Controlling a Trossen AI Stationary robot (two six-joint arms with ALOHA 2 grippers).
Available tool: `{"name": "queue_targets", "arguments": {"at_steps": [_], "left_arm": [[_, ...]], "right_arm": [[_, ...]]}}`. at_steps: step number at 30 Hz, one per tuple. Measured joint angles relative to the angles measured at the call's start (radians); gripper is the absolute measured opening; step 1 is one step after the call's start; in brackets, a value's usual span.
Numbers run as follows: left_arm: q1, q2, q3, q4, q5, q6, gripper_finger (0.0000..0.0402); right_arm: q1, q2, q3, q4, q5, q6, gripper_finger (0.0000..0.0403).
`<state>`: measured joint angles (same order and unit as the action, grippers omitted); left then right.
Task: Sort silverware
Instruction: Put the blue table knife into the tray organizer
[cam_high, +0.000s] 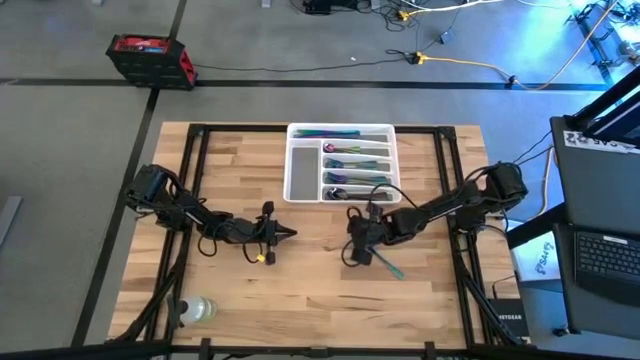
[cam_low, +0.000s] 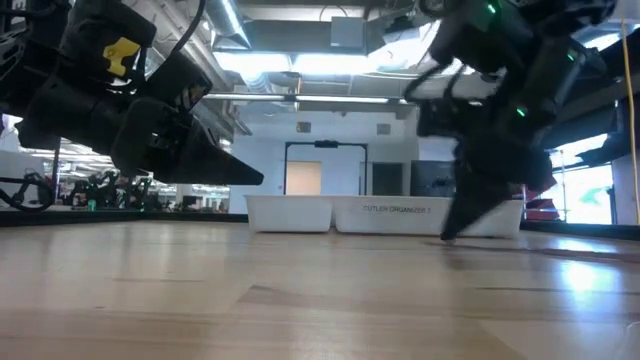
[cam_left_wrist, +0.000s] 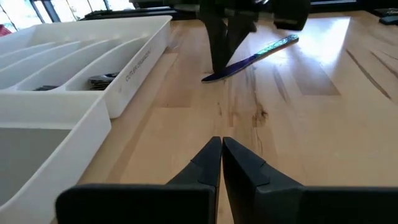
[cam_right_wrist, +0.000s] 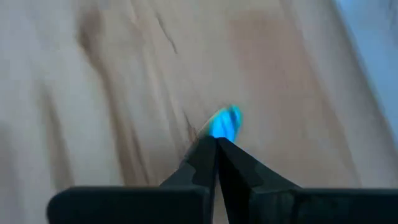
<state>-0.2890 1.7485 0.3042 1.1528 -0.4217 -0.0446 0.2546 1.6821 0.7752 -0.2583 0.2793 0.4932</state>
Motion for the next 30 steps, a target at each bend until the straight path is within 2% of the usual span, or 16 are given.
{"name": "queue_targets", "arguments": {"at_steps": [8, 14, 20, 23, 26, 30], "left_arm": [[0.0, 0.0, 0.0, -0.019, 0.0, 0.0, 0.0], [0.0, 0.0, 0.0, -0.019, 0.0, 0.008, 0.0], [0.0, 0.0, 0.0, -0.027, 0.0, 0.003, 0.0], [0.0, 0.0, 0.0, -0.036, 0.005, -0.01, 0.0], [0.0, 0.0, 0.0, -0.048, 0.02, -0.02, 0.0], [-0.001, 0.0, 0.0, -0.053, 0.023, -0.019, 0.0]], "right_arm": [[0.0, -0.002, -0.02, 0.058, -0.021, 0.023, 0.0], [0.0, 0.009, -0.022, 0.204, -0.056, -0.028, 0.0], [-0.014, 0.087, -0.014, 0.314, -0.1, -0.046, 0.0], [0.008, 0.094, 0.034, 0.226, -0.046, -0.058, 0.0], [0.046, 0.073, 0.088, 0.203, 0.016, -0.136, 0.0], [0.098, 0.035, 0.128, 0.166, 0.143, -0.157, 0.0]]}}
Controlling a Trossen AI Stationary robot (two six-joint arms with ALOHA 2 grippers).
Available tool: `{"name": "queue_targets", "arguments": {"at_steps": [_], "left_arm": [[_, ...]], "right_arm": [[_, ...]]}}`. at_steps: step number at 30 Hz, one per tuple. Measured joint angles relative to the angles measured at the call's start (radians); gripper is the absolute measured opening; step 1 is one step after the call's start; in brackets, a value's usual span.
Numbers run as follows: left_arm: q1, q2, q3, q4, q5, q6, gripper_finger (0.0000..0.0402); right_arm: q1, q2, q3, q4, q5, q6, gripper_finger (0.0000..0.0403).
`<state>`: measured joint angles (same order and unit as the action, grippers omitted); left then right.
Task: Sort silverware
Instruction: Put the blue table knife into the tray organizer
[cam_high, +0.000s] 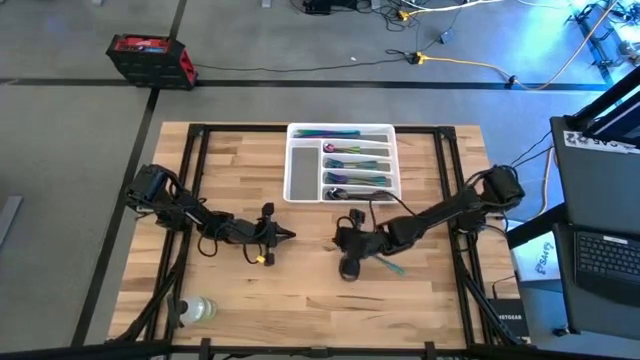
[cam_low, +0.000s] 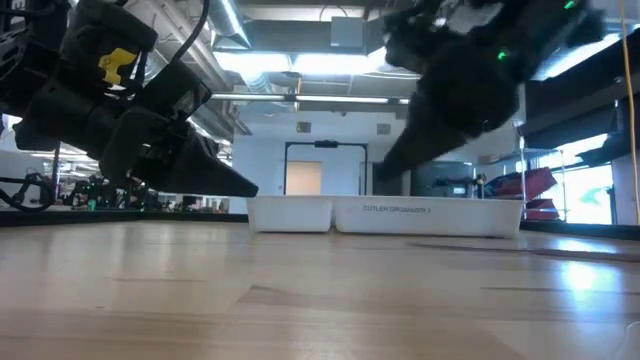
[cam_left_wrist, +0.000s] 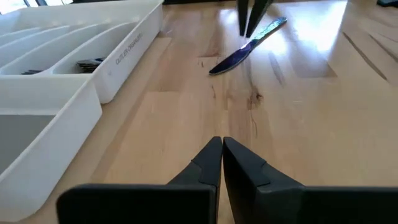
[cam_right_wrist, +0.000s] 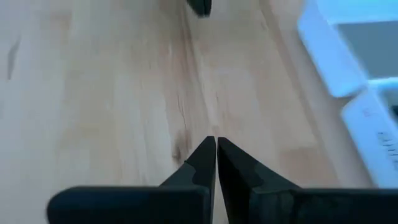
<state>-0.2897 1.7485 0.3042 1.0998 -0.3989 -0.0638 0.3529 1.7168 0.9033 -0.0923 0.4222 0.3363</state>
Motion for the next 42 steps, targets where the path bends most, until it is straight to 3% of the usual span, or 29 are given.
{"name": "queue_targets", "arguments": {"at_steps": [4, 12, 26, 35, 39, 42], "left_arm": [[0.0, 0.0, 0.0, -0.01, 0.0, 0.005, 0.0], [0.0, 0.0, 0.0, -0.018, 0.007, 0.011, 0.0], [0.001, 0.001, 0.0, -0.021, 0.015, 0.015, 0.0], [0.001, 0.001, 0.0, -0.02, 0.015, 0.01, 0.0], [0.001, 0.001, 0.0, -0.02, 0.015, 0.008, 0.0], [0.001, 0.001, 0.0, -0.02, 0.015, 0.009, 0.0]], "right_arm": [[0.022, 0.014, -0.006, -0.111, 0.062, 0.099, 0.0], [0.021, 0.028, -0.104, -0.054, 0.071, 0.239, 0.0], [0.011, 0.058, -0.145, 0.061, 0.012, 0.262, 0.0], [0.005, 0.163, -0.121, 0.271, -0.025, 0.255, 0.0], [-0.01, 0.184, -0.072, 0.271, -0.064, 0.195, 0.0], [-0.037, 0.186, -0.056, 0.293, -0.162, 0.125, 0.0]]}}
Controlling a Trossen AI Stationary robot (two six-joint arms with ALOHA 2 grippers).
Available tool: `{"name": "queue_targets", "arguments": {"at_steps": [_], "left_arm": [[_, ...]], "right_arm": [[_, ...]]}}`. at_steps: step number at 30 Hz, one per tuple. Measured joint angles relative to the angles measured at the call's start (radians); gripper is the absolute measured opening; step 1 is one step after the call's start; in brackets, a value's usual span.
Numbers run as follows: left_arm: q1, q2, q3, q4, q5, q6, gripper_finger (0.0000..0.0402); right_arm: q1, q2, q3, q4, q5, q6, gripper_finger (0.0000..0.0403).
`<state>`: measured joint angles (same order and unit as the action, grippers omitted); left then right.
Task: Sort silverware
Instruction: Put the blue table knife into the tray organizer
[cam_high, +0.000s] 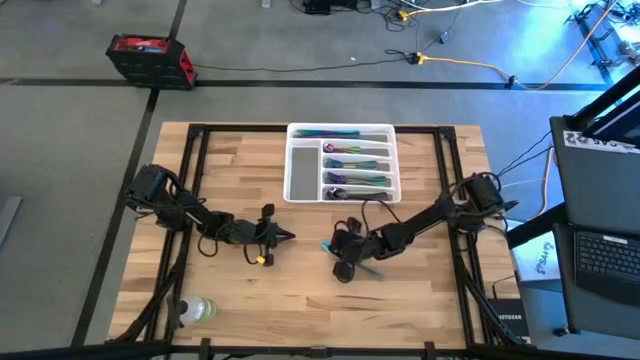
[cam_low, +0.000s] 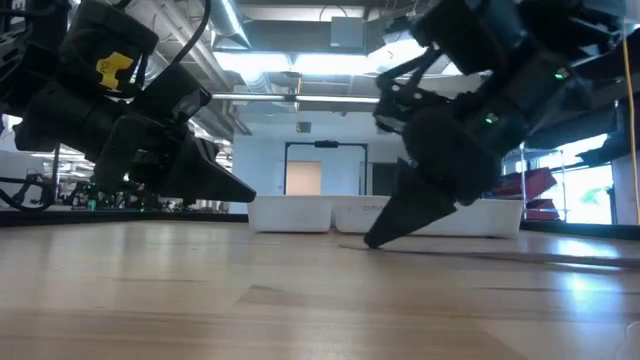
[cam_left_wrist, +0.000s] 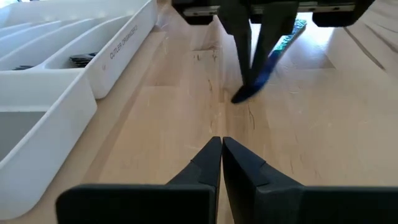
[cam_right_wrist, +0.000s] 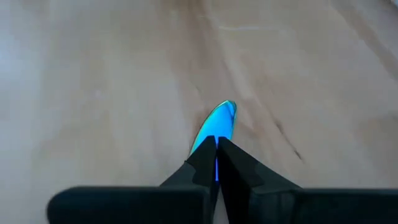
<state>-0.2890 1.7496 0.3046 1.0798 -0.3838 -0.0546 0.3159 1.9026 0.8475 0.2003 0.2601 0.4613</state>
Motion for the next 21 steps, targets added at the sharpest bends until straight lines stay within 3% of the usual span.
{"name": "queue_targets", "arguments": {"at_steps": [3, 8, 10, 16, 21], "left_arm": [[0.0, 0.0, 0.0, 0.002, 0.01, 0.001, 0.0], [0.001, 0.0, 0.029, 0.006, 0.151, 0.032, 0.0], [-0.001, 0.0, 0.062, -0.005, 0.204, 0.057, 0.0], [-0.01, 0.0, 0.196, -0.138, 0.225, 0.17, 0.0], [0.003, 0.056, 0.299, -0.21, 0.249, 0.19, 0.0]], "right_arm": [[-0.04, 0.002, 0.034, -0.012, -0.186, -0.044, 0.0], [-0.02, -0.035, 0.123, -0.094, -0.156, -0.129, 0.0], [0.01, -0.081, 0.16, -0.122, -0.086, -0.181, 0.0], [0.156, -0.223, 0.144, -0.297, 0.327, -0.18, 0.0], [0.273, -0.312, -0.033, -0.287, 0.379, 0.037, 0.0001]]}}
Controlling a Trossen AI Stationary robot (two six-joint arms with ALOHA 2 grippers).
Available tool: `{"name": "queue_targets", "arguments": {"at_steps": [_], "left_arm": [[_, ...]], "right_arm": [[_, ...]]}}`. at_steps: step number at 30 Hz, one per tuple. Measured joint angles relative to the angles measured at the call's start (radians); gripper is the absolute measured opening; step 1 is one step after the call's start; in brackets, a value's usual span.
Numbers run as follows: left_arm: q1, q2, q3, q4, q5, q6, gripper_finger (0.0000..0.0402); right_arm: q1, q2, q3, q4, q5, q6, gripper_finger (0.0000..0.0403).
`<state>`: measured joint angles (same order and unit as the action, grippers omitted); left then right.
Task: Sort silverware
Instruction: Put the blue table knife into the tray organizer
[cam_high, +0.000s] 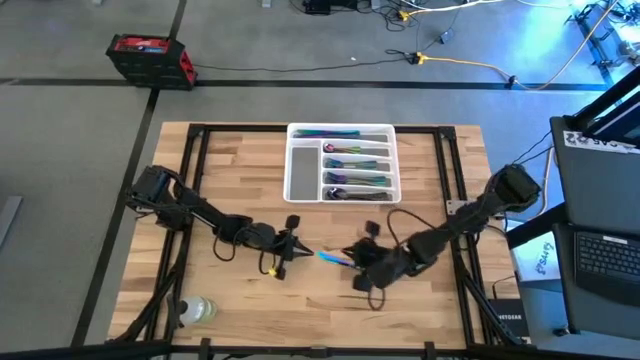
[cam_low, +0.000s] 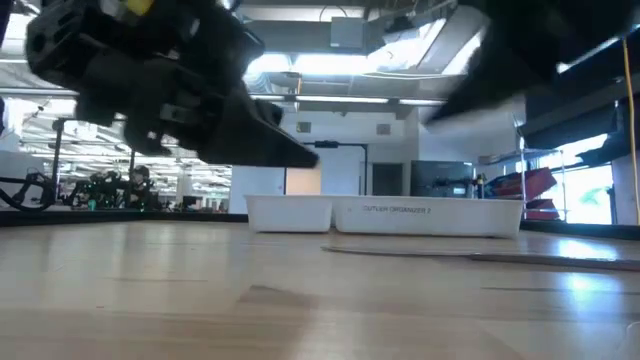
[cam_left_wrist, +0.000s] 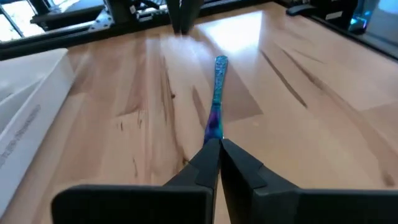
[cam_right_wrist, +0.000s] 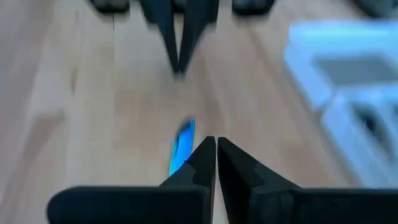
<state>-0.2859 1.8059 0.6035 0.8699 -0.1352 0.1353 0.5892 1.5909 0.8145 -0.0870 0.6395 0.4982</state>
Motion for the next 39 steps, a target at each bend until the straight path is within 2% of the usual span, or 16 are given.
{"name": "queue_targets", "arguments": {"at_steps": [3, 6, 9, 12, 15, 19, 24, 28, 31, 34, 37, 39], "left_arm": [[0.0, 0.059, 0.057, 0.002, 0.011, 0.004, 0.0], [-0.001, 0.124, 0.111, 0.0, 0.013, 0.012, 0.0], [-0.001, 0.186, 0.166, -0.001, 0.012, 0.031, 0.0], [0.006, 0.225, 0.219, 0.003, 0.012, 0.027, 0.0], [0.009, 0.24, 0.252, 0.005, 0.009, 0.029, 0.0], [0.015, 0.246, 0.266, 0.002, 0.009, 0.026, 0.0], [0.023, 0.246, 0.267, -0.001, 0.009, 0.023, 0.0], [0.03, 0.246, 0.267, 0.0, 0.009, 0.022, 0.0], [0.033, 0.246, 0.266, -0.002, 0.009, 0.01, 0.0], [0.034, 0.246, 0.267, -0.001, 0.009, 0.003, 0.0], [0.034, 0.246, 0.267, -0.022, 0.009, -0.014, 0.0], [0.034, 0.246, 0.266, -0.028, 0.009, -0.02, 0.0]], "right_arm": [[0.1, -0.037, -0.081, 0.098, 0.042, 0.102, 0.0003], [0.209, -0.045, -0.136, 0.171, 0.142, 0.18, 0.0006], [0.308, -0.044, -0.171, 0.2, 0.246, 0.259, 0.0013], [0.371, -0.044, -0.205, 0.194, 0.281, 0.372, 0.0026], [0.41, -0.044, -0.239, 0.194, 0.275, 0.45, 0.0057], [0.472, -0.034, -0.284, 0.196, 0.32, 0.541, 0.0122], [0.502, 0.011, -0.321, 0.199, 0.442, 0.61, 0.0227], [0.478, 0.089, -0.334, 0.239, 0.423, 0.667, 0.0309], [0.459, 0.165, -0.335, 0.344, 0.414, 0.641, 0.0352], [0.438, 0.24, -0.333, 0.458, 0.414, 0.575, 0.0367], [0.422, 0.316, -0.334, 0.526, 0.407, 0.57, 0.0362], [0.423, 0.362, -0.333, 0.578, 0.441, 0.548, 0.0353]]}}
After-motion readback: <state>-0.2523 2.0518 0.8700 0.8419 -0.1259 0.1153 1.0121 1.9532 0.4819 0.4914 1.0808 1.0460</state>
